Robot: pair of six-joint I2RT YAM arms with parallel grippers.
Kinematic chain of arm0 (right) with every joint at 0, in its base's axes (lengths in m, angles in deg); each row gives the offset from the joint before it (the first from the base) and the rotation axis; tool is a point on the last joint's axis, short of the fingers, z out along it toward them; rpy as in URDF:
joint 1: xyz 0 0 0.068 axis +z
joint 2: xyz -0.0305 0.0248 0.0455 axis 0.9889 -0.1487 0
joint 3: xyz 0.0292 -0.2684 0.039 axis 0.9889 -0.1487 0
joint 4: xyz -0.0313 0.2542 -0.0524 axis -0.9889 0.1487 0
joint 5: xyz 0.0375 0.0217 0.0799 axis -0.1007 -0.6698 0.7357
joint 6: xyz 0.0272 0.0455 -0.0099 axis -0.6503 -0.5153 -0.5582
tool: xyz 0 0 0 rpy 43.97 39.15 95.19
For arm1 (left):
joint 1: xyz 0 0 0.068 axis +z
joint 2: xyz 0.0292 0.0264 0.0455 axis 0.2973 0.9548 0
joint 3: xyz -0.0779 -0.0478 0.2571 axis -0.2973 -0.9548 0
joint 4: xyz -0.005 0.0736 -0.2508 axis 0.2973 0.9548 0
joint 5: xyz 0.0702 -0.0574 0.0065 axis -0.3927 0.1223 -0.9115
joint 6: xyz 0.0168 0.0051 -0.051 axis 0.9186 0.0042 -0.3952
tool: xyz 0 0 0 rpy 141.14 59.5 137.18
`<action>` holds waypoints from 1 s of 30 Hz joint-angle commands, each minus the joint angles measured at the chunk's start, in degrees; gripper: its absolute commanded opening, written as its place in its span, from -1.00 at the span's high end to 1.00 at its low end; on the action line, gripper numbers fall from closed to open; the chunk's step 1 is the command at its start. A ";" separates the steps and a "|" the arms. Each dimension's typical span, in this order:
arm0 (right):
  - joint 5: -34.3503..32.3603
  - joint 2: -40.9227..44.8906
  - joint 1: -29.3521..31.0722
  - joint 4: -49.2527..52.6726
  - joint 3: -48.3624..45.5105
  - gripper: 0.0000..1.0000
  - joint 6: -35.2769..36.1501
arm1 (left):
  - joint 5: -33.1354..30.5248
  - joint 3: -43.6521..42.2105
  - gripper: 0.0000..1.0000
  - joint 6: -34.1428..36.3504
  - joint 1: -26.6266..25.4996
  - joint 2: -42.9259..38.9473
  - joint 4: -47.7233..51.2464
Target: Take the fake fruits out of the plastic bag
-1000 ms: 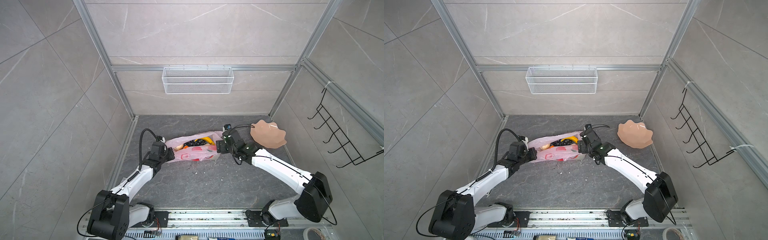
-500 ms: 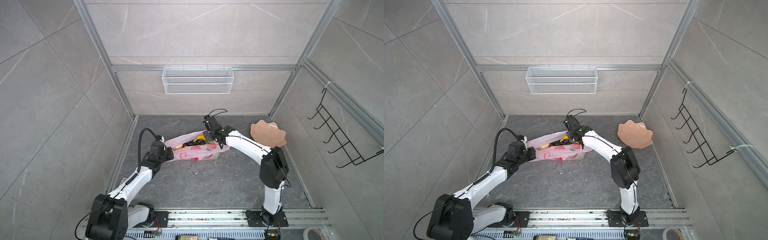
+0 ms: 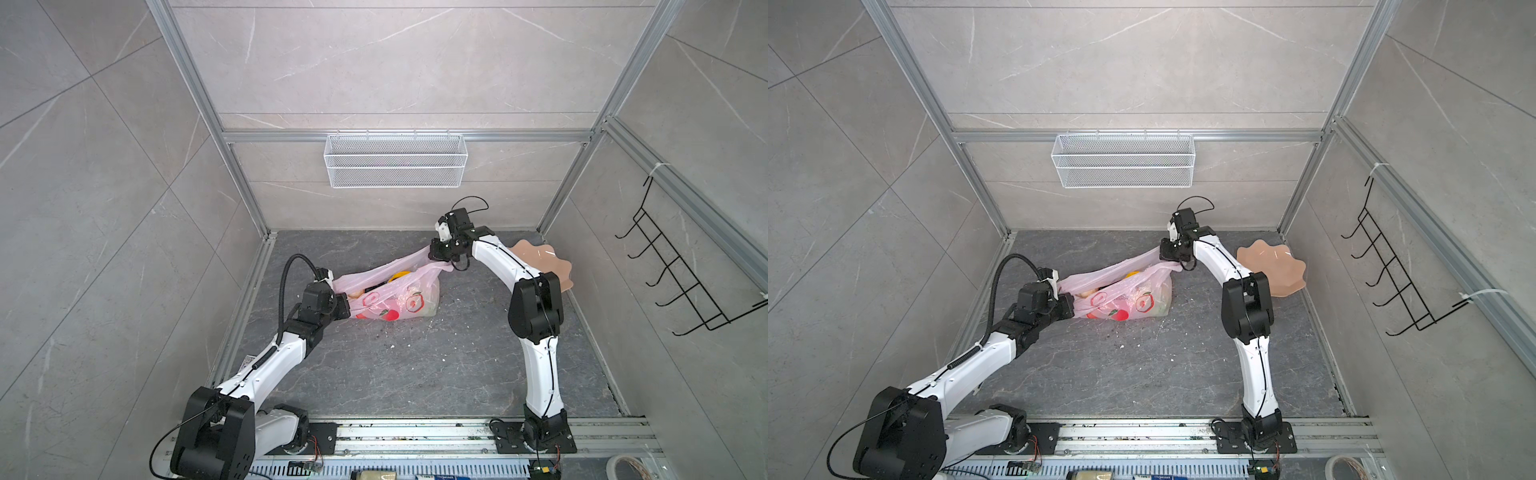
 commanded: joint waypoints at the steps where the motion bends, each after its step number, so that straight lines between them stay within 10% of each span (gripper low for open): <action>1: 4.09 -2.22 -3.67 1.40 2.21 1.00 -5.20 | -3.52 -0.73 1.00 0.91 1.22 0.04 0.84; 7: -2.98 9.98 3.05 -4.16 -7.52 0.92 2.06 | 0.58 0.98 1.00 0.94 1.17 2.94 0.89; 15: -35.66 21.23 13.12 -0.91 -17.65 -0.51 6.40 | 1.66 2.16 1.00 -0.62 0.83 4.69 1.69; 30: -55.08 9.00 22.35 22.27 -5.26 -0.74 -13.11 | -6.60 0.88 1.00 -0.73 -5.82 1.63 0.86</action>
